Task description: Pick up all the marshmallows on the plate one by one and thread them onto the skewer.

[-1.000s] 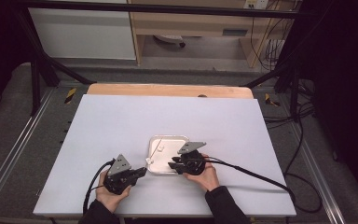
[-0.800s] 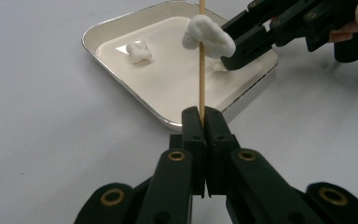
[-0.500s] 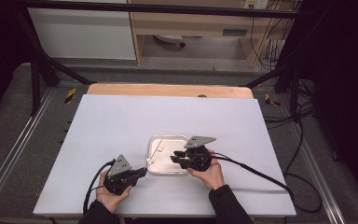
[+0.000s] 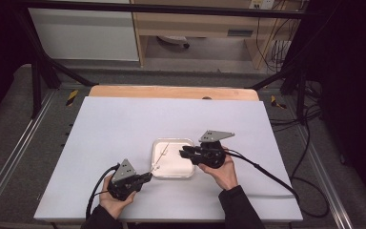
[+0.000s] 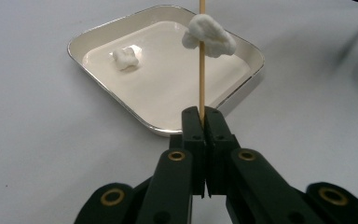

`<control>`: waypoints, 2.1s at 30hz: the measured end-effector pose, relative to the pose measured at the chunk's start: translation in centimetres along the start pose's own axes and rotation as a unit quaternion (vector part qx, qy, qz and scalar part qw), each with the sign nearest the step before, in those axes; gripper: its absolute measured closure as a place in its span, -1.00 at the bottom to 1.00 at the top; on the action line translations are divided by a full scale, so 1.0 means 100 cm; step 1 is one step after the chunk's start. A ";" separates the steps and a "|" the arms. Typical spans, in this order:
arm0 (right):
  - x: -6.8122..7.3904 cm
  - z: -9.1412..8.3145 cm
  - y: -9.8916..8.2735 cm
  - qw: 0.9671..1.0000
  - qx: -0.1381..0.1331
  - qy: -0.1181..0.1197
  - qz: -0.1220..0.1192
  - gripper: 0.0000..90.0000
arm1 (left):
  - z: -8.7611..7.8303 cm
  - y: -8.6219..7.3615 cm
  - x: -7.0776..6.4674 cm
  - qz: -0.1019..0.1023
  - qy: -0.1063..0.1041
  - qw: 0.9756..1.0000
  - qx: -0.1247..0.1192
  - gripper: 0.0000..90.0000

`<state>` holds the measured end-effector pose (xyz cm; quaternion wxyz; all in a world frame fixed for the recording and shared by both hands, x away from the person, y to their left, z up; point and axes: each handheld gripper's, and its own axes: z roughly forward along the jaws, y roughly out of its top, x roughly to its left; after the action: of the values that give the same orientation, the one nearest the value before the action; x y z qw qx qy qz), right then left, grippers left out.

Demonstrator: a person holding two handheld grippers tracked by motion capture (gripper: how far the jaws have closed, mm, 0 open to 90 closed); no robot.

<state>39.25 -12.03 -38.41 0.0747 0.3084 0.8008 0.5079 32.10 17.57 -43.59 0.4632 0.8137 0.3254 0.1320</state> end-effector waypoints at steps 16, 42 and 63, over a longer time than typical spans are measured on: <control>-0.012 -0.021 0.025 0.994 -0.071 0.058 0.060 0.65 | 0.001 0.001 -0.004 0.018 -0.012 1.000 -0.007 0.98; -0.009 -0.001 0.032 0.984 -0.066 0.125 0.111 0.68 | 0.001 0.001 -0.006 0.024 -0.012 1.000 -0.010 0.98; -0.004 0.005 0.025 0.985 -0.042 0.135 0.096 0.77 | 0.003 -0.001 -0.010 0.043 -0.001 0.999 0.003 0.98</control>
<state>40.87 -11.14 -36.55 -0.0710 0.3092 0.7481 0.5829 31.50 16.78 -43.78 0.4548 0.8285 0.2901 0.1501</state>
